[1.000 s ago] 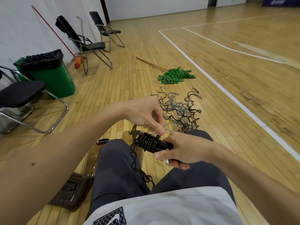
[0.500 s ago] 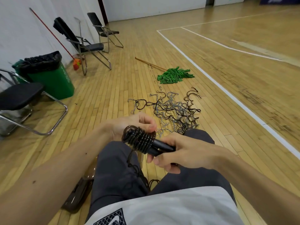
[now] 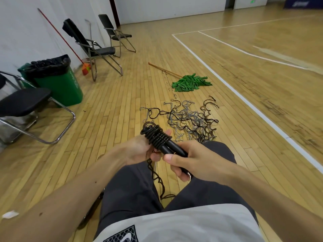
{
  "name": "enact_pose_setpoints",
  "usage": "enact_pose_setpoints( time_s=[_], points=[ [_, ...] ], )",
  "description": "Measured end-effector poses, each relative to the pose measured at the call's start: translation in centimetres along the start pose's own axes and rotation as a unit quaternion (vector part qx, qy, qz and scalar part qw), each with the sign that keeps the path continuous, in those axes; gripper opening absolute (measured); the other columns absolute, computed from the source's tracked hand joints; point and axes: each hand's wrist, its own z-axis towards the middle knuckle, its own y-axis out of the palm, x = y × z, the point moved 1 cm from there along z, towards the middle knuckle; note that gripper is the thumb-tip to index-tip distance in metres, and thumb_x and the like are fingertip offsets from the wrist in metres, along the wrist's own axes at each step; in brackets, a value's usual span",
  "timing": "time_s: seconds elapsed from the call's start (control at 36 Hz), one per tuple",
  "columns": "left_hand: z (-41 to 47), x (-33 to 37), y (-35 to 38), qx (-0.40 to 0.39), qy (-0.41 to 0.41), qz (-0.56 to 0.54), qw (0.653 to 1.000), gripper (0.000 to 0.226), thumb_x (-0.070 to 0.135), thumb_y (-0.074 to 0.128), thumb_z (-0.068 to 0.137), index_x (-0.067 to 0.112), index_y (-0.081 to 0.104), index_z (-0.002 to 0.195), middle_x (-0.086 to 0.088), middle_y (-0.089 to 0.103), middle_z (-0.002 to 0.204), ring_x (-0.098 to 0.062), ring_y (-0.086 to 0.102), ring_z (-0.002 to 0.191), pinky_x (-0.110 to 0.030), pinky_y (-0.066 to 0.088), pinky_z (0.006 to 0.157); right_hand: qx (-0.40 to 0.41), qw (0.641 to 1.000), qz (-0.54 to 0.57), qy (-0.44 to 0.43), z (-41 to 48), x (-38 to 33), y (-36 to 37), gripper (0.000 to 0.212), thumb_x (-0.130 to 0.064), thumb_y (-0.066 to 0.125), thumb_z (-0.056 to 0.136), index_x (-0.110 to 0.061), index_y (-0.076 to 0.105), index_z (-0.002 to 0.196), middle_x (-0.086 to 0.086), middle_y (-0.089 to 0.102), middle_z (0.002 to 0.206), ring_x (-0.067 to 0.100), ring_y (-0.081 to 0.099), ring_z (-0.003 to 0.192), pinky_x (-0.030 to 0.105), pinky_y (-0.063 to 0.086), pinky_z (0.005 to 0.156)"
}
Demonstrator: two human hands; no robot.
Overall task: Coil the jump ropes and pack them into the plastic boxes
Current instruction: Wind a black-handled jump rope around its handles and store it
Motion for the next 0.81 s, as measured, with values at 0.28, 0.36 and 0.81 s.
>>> enact_pose_setpoints(
  time_s=[0.28, 0.36, 0.81],
  points=[
    [-0.2, -0.9, 0.8, 0.01, -0.025, 0.065, 0.998, 0.041, 0.046, 0.038, 0.1, 0.012, 0.052, 0.082, 0.003, 0.037, 0.059, -0.012, 0.036, 0.053, -0.024, 0.04, 0.059, 0.117, 0.992, 0.024, -0.031, 0.6, 0.9, -1.8, 0.015, -0.017, 0.059, 0.101, -0.008, 0.061, 0.09, 0.002, 0.059, 0.063, 0.018, 0.055, 0.055, 0.029, 0.049, 0.055],
    [-0.3, -1.3, 0.6, 0.009, -0.026, 0.116, 0.993, 0.047, 0.052, 0.035, 0.101, 0.015, 0.05, 0.075, 0.004, 0.035, 0.057, -0.013, 0.038, 0.054, -0.026, 0.047, 0.069, 0.139, 0.99, 0.023, -0.025, 0.6, 1.5, -2.5, 0.014, -0.018, 0.06, 0.101, -0.008, 0.059, 0.092, 0.001, 0.059, 0.061, 0.016, 0.055, 0.054, 0.027, 0.048, 0.054],
    [0.6, -2.6, 0.7, 0.111, 0.026, 0.328, 0.938, 0.043, 0.041, 0.041, 0.106, 0.015, 0.061, 0.078, -0.005, 0.048, 0.057, -0.013, 0.043, 0.048, -0.026, 0.04, 0.053, 0.212, 0.977, -0.016, 0.027, 1.5, 5.0, -3.4, 0.017, -0.022, 0.061, 0.101, -0.012, 0.061, 0.087, -0.003, 0.06, 0.059, 0.012, 0.054, 0.051, 0.023, 0.045, 0.052]
  ],
)
